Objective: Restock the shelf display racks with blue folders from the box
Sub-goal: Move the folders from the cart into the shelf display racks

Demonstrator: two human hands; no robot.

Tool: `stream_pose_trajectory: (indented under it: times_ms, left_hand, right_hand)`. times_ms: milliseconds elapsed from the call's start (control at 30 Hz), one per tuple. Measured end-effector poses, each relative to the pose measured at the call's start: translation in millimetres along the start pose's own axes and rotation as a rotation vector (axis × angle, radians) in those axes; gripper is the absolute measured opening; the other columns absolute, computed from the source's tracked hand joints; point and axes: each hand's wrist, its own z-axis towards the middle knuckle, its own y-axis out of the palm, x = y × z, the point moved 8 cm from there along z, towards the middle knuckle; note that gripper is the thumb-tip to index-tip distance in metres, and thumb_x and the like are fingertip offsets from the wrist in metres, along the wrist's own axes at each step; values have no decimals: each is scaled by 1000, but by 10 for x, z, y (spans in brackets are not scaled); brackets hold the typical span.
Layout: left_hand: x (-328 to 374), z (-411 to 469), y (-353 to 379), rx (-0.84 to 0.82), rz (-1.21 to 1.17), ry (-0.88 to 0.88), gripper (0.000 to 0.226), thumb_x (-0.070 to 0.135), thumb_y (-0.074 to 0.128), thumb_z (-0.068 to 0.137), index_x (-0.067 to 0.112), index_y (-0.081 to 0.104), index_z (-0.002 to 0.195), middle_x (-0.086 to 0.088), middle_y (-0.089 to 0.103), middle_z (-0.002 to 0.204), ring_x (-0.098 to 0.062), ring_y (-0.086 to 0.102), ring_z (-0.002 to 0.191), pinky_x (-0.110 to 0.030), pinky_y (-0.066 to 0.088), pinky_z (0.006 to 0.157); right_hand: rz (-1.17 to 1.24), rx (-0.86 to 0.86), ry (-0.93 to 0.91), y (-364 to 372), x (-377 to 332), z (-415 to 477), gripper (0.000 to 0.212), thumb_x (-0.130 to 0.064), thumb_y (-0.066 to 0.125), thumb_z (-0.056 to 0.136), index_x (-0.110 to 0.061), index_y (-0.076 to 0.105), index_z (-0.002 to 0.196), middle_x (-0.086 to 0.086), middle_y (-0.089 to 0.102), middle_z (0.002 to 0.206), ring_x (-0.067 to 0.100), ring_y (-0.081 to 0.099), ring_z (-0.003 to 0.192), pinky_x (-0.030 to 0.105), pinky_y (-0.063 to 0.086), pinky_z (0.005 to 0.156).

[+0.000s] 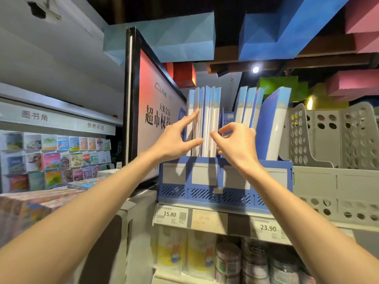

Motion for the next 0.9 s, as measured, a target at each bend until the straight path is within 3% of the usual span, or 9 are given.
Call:
stream_pose_trajectory:
  times_ms: [100,200,333,467,567,733,900]
  left_hand:
    - [202,-201,-156,101,51,11,59,32,69,94,32,47,149,14,50,149,-3,42,140,-35,33,119]
    - [330,-514,-395,195,52,-9,39,29,67,95,25,63,134,14,65,131,3,55,124,-29,45,109]
    - [390,-1027,-785,344,17,-50,17,26,64,98,18,71,112,9,76,100,-3,71,95,-29,58,78]
    - [288,-1460,-1085,417,-103,-121,16,13,60,100,2,71,102,-9,76,84,-15,73,72,-26,57,66]
    - [133,-1730,-1296,452,-112,-173,16,10,58,101,-2,70,100,-14,75,83,-13,73,72,-23,56,59]
    - [-331,-2240,-1748,475,-91,-219,17,20,59,100,7,70,99,-5,76,80,-30,74,68,-50,61,63]
    - [-897,-2879,-2291,462,-94,-269,15,19,59,100,8,69,100,-9,75,81,-26,73,64,-37,59,56]
  right_hand:
    - [56,106,-61,-181,-106,-130,27,-40,62,90,-15,70,84,-2,71,70,17,71,68,39,59,75]
    - [213,60,-95,-102,-279,-286,23,-34,60,92,-15,69,83,-3,71,72,15,71,69,43,59,70]
    - [315,-57,-111,172,-574,-638,15,-31,62,95,-18,69,88,-10,70,75,2,68,72,30,56,74]
    - [489,-162,-65,503,-818,-954,13,-35,63,93,-23,69,90,-8,72,82,8,70,83,43,60,77]
    - [590,-220,-58,732,-1065,-1186,15,-38,61,90,-25,68,87,-5,74,85,15,72,84,50,59,78]
    - [654,-353,-54,1275,-1565,-1693,11,-32,61,90,-24,68,89,-2,74,85,17,73,80,50,59,76]
    - [700,-406,-13,1976,-2048,-2232,11,-27,62,89,-19,68,94,-1,74,86,19,73,83,51,59,76]
